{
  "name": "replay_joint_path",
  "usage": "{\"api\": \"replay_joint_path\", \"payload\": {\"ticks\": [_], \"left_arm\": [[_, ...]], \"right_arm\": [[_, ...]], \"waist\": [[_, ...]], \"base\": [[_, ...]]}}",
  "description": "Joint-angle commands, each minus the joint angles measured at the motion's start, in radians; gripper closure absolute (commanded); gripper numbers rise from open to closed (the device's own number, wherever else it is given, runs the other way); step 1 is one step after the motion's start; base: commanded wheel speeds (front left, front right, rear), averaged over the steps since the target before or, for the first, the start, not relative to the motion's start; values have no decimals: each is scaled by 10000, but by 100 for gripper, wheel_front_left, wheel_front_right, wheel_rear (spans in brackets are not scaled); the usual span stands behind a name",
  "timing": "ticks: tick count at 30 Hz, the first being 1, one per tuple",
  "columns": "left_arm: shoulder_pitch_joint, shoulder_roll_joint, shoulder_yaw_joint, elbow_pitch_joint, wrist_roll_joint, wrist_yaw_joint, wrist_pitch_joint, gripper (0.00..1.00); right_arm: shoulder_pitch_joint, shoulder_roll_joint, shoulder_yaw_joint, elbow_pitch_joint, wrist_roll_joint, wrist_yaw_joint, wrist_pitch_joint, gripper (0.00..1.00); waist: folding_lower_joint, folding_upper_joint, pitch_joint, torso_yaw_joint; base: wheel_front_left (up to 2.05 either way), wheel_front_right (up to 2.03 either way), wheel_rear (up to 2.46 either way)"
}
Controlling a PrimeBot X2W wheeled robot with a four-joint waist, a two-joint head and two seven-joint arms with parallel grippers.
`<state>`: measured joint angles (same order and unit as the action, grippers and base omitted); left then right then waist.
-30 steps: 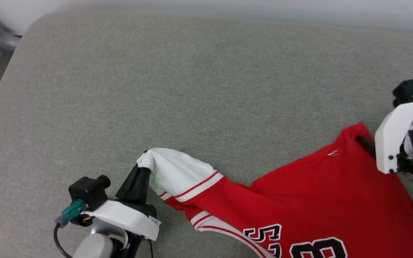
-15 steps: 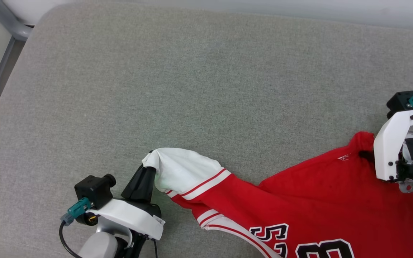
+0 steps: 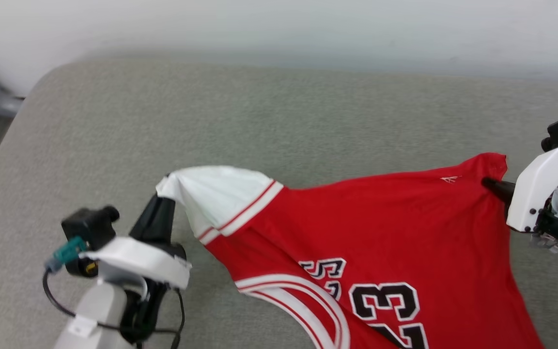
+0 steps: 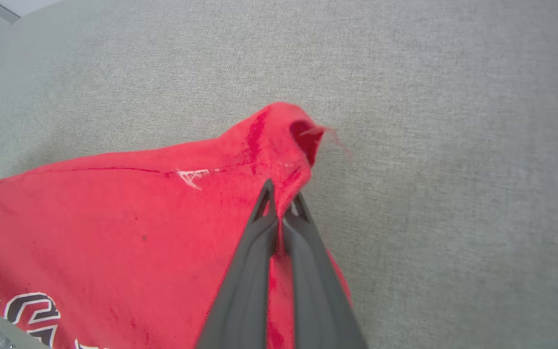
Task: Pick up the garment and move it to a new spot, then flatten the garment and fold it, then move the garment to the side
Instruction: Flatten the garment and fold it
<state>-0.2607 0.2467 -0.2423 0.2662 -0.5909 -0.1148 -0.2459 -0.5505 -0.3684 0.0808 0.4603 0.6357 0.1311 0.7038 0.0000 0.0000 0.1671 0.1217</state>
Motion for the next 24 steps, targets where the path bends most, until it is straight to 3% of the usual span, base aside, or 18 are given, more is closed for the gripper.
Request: {"api": "replay_joint_path", "payload": {"ticks": [1, 11, 24], "left_arm": [[-519, 86, 93, 99, -208, -42, 144, 100], [-3317, 362, 132, 2182, -905, -132, 920, 100], [-8799, 875, -193, 5211, -124, 25, 1070, 100]], "right_arm": [[47, 89, -128, 41, -30, -7, -214, 100], [-1116, 661, -239, 488, -1117, -7, -1644, 100], [-4975, 1362, -1176, 1867, -2832, -9, -3721, 100]], "waist": [[0, 0, -438, -503], [0, 0, -644, -1453], [0, 0, 623, -1855]], "base": [[0, 0, 0], [0, 0, 0], [0, 0, 0]]}}
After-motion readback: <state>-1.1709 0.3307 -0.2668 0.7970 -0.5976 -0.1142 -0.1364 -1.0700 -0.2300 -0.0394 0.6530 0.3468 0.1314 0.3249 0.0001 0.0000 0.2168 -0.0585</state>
